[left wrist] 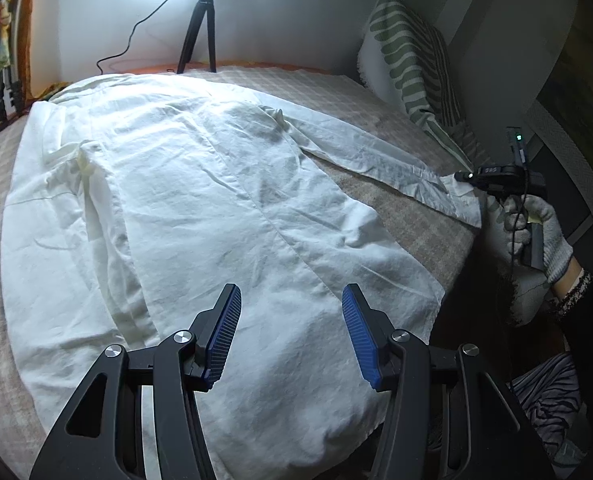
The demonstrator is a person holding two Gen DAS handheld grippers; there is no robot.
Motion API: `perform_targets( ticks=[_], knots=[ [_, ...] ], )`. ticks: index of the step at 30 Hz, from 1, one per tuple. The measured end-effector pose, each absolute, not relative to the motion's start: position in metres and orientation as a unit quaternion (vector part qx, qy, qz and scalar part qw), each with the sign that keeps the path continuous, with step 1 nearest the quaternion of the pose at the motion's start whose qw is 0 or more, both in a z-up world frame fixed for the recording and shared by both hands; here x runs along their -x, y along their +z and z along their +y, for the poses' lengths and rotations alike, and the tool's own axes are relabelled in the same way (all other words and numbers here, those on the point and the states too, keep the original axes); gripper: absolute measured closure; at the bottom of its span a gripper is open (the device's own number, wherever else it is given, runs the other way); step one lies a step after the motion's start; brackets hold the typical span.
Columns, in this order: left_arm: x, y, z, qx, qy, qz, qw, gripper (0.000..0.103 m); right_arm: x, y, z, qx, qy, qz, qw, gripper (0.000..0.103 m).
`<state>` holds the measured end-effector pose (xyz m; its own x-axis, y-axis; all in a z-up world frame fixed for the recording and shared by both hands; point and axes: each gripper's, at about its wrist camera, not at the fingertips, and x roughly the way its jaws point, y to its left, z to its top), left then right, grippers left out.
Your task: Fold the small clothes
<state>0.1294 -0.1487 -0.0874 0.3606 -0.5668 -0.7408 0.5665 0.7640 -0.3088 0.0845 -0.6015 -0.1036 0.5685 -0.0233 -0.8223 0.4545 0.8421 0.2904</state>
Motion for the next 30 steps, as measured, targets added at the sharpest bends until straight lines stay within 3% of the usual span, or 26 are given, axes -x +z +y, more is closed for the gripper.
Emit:
perform_targets(
  ticks=[9, 16, 27, 30],
  knots=[
    [-0.133, -0.085, -0.134, 0.042, -0.33, 0.448, 0.83, 0.051, -0.07, -0.034, -0.522, -0.255, -0.013, 0.366, 0.895, 0.102],
    [-0.135, -0.082, -0.124, 0.073, -0.328, 0.442, 0.832, 0.051, -0.067, -0.008, -0.416, -0.206, 0.131, 0.356, 0.902, 0.102],
    [-0.137, -0.09, -0.115, 0.112, -0.333, 0.455, 0.818, 0.051, -0.046, -0.065, -0.261, -0.071, 0.306, 0.457, 0.832, 0.101],
    [-0.137, -0.098, -0.121, 0.112, -0.332, 0.468, 0.811, 0.051, -0.05, -0.08, -0.259, -0.068, 0.324, 0.481, 0.812, 0.094]
  ],
)
